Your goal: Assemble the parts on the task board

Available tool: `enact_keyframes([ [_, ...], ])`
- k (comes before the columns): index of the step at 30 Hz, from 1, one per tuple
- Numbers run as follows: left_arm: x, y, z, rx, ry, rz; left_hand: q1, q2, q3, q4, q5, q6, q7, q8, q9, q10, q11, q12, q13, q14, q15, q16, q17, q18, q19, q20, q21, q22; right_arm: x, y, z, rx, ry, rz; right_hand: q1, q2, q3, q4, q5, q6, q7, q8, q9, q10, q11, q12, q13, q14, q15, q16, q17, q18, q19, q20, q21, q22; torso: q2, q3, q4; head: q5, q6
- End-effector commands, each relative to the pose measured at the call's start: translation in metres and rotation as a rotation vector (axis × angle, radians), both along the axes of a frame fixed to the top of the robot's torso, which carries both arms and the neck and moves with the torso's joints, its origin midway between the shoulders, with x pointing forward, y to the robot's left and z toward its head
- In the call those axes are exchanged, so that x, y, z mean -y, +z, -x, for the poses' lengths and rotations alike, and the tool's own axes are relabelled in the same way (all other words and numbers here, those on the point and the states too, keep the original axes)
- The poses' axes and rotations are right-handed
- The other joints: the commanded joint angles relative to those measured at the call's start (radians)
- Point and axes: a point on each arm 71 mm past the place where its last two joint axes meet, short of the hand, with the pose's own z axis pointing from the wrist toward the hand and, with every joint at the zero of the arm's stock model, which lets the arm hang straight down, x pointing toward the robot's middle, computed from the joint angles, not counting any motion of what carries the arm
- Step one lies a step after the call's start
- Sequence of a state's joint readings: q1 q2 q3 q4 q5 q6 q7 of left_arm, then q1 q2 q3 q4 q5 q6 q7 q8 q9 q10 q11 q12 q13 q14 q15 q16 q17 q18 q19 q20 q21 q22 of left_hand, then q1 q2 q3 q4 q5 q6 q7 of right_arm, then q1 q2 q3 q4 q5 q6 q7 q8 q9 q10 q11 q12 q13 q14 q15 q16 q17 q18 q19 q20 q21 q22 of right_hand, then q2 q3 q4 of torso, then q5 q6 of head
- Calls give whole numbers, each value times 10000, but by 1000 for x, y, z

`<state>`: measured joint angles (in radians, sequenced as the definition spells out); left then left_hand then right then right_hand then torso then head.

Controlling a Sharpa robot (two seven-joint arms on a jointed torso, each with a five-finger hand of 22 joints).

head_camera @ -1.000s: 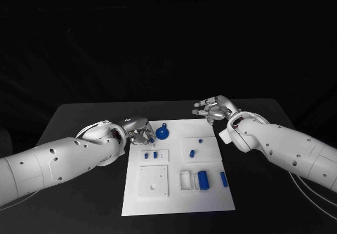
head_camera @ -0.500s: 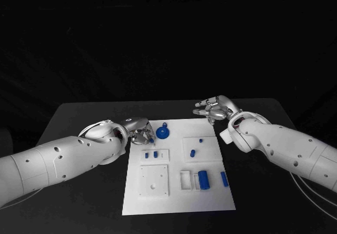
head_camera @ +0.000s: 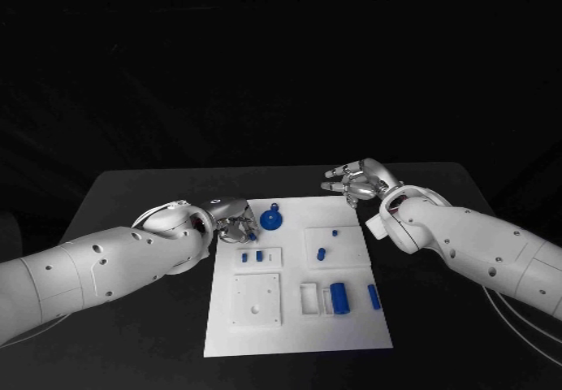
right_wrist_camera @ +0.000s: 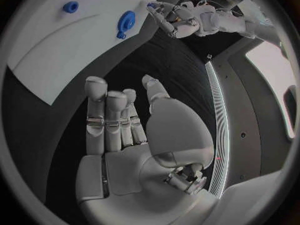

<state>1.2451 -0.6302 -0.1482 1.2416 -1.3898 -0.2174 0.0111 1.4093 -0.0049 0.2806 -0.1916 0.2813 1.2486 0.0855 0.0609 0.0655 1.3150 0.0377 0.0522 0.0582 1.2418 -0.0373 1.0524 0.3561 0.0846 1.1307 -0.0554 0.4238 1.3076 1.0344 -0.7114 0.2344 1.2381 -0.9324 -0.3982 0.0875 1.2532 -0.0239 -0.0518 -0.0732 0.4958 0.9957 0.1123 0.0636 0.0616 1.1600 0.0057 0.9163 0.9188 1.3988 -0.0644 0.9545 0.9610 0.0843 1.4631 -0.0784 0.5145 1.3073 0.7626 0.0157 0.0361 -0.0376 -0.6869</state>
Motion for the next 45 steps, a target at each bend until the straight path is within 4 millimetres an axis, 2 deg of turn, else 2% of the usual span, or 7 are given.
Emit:
enact_keyframes([
  [1,3,-2,2,-182,-204,-106,-41,103,7,79,-16,60,15,23,10,84,10,61,8,4,-5,42,12,104,-72,-18,40,220,-1,0,1,28,127,3,-109,-13,65,-20,39,80,23,-11,10,33,-22,26,9,53,-11,11,8,134,139,-50,46,603,-3,-3,4,0,8],
  [7,6,-4,3,-196,-249,-49,-56,108,6,93,-21,55,18,24,10,81,10,61,8,-6,-4,36,7,102,-75,-15,35,215,-2,-1,1,20,134,-1,-109,-13,65,-20,39,80,23,-11,10,33,-22,26,9,53,-11,11,8,134,139,-50,46,603,-6,-12,-2,11,6],
  [17,6,-7,3,-284,-185,-61,-59,113,12,109,-23,23,26,23,9,53,18,61,8,-5,1,39,0,103,-68,-12,27,214,-2,-1,1,15,125,0,-109,-13,65,-20,39,80,23,-11,10,33,-22,26,9,53,-11,11,8,134,139,-50,46,603,0,3,-2,25,4],
  [40,12,-17,6,-231,-543,-941,6,110,18,100,-53,28,23,25,9,64,18,63,9,-24,2,94,12,113,-78,-12,65,226,-1,-1,1,2,127,7,-109,-13,65,-20,39,80,23,-11,10,33,-22,26,9,53,-11,11,8,134,139,-50,46,603,7,1,-8,-17,-26],
  [45,12,-18,6,-197,-536,-967,37,80,-7,100,-55,-237,98,12,-5,-75,71,61,8,-67,33,84,-4,123,-116,9,82,225,-1,-1,1,3,129,6,-109,-13,65,-20,39,80,23,-11,10,33,-22,26,9,53,-11,11,8,134,139,-50,46,603,1,0,-7,-24,-20],
])
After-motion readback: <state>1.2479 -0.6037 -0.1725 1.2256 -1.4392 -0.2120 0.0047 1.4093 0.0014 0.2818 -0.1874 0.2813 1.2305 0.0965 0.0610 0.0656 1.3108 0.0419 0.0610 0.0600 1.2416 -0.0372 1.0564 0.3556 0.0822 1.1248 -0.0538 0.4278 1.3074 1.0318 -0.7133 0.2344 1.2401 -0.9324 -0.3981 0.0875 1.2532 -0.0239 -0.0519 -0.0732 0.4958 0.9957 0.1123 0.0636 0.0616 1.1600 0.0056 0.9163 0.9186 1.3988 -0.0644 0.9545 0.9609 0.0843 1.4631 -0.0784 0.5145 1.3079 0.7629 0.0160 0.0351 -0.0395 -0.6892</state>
